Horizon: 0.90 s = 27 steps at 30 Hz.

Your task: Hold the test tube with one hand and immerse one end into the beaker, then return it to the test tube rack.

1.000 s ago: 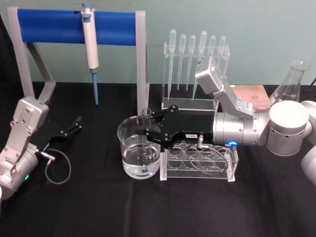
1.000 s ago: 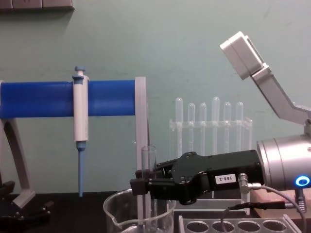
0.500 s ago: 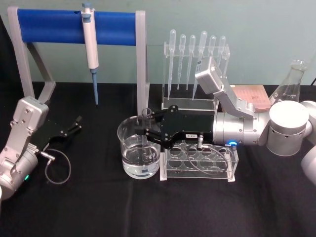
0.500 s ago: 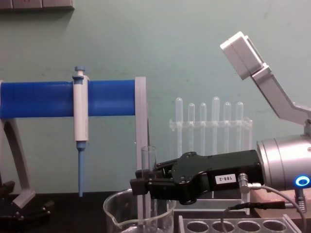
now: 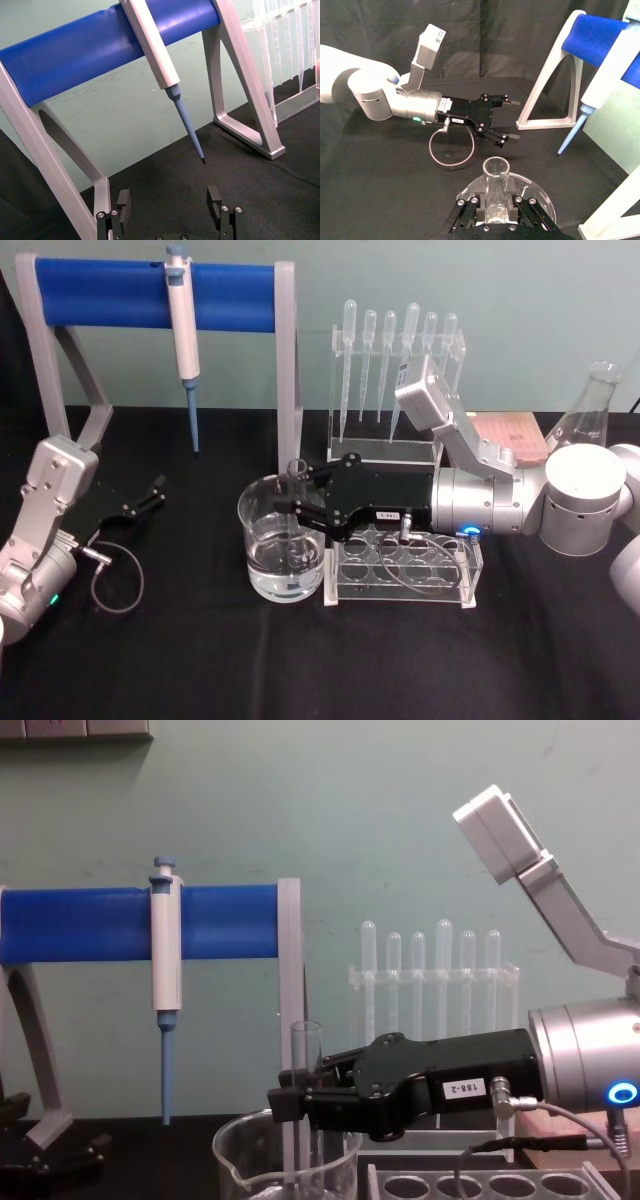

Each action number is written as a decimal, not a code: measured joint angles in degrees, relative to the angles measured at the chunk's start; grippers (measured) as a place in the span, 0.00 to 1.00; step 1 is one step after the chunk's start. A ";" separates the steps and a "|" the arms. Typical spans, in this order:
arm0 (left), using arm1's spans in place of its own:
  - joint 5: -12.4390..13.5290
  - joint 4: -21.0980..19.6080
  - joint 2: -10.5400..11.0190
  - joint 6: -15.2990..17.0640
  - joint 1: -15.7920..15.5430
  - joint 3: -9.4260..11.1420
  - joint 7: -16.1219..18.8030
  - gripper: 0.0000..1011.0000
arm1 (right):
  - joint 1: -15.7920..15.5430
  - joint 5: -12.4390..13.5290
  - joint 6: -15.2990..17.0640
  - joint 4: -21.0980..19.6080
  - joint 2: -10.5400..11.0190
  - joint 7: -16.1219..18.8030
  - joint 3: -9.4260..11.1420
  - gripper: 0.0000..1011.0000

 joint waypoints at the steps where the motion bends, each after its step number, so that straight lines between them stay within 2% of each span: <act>1: 0.00 0.00 0.00 0.00 0.00 0.00 0.00 0.99 | 0.00 0.00 0.00 0.00 0.00 0.00 0.00 0.24; 27: 0.00 0.00 0.00 0.00 0.00 0.00 0.00 0.99 | 0.00 0.00 0.00 0.00 0.00 0.00 0.00 0.24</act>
